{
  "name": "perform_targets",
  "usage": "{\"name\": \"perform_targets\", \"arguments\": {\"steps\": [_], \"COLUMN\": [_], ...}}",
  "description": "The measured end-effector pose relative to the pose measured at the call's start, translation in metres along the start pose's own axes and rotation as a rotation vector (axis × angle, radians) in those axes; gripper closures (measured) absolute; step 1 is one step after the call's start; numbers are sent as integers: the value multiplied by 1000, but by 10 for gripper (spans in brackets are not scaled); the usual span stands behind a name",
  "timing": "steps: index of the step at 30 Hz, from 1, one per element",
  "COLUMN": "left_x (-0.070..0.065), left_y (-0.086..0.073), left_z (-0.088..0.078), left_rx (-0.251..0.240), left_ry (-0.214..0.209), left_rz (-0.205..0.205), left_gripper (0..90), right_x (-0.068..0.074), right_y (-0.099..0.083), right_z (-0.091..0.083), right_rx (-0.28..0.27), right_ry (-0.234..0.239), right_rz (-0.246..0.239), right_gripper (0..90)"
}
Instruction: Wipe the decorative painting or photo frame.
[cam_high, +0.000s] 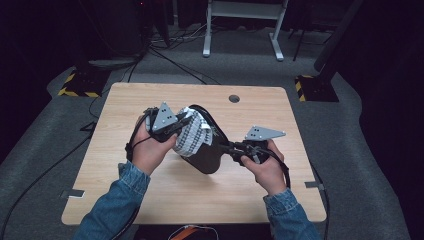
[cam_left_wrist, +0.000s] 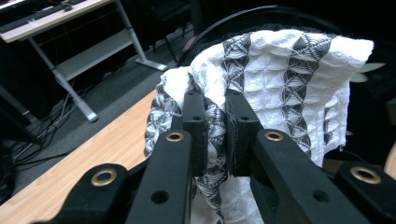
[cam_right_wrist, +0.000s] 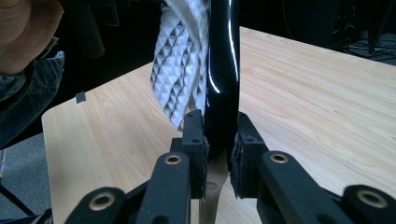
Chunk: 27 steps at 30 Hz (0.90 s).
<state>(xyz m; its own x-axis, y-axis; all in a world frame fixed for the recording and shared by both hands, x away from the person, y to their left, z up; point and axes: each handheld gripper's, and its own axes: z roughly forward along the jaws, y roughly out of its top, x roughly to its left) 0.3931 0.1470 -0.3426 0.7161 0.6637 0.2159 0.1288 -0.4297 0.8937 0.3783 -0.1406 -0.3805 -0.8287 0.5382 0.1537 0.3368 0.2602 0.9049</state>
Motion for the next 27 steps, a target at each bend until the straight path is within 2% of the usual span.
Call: {"name": "perform_targets", "arguments": {"steps": [3,5,7,11,15,20,22,24,26,27], "left_x": [-4,-2,0,8,12,7,3,-4,-5,-4], "left_y": [1,-1,-4,-13,-15,-11,-8,-5,-5,-6], "left_z": [1,1,2,4,4,3,3,4,5,5], "left_rx": [3,4,24,53,59,60,57,57,58,54], "left_ry": [-2,-3,12,35,36,22,8,0,2,-3], "left_rz": [19,18,27,9,-3,-6,1,27,43,38], "left_gripper": [810,810,811,811,811,810,810,810,810,809], "right_x": [0,0,0,0,0,0,0,0,0,0], "right_y": [0,0,0,0,0,1,1,1,1,1], "right_z": [0,0,0,1,1,1,1,1,1,1], "right_rx": [1,1,1,1,0,4,3,4,6,5], "right_ry": [-1,-1,0,0,-1,-1,-1,-1,-3,-3], "right_rz": [0,1,1,2,4,1,2,3,2,2], "right_gripper": [788,787,787,785,785,787,787,786,787,786]}}
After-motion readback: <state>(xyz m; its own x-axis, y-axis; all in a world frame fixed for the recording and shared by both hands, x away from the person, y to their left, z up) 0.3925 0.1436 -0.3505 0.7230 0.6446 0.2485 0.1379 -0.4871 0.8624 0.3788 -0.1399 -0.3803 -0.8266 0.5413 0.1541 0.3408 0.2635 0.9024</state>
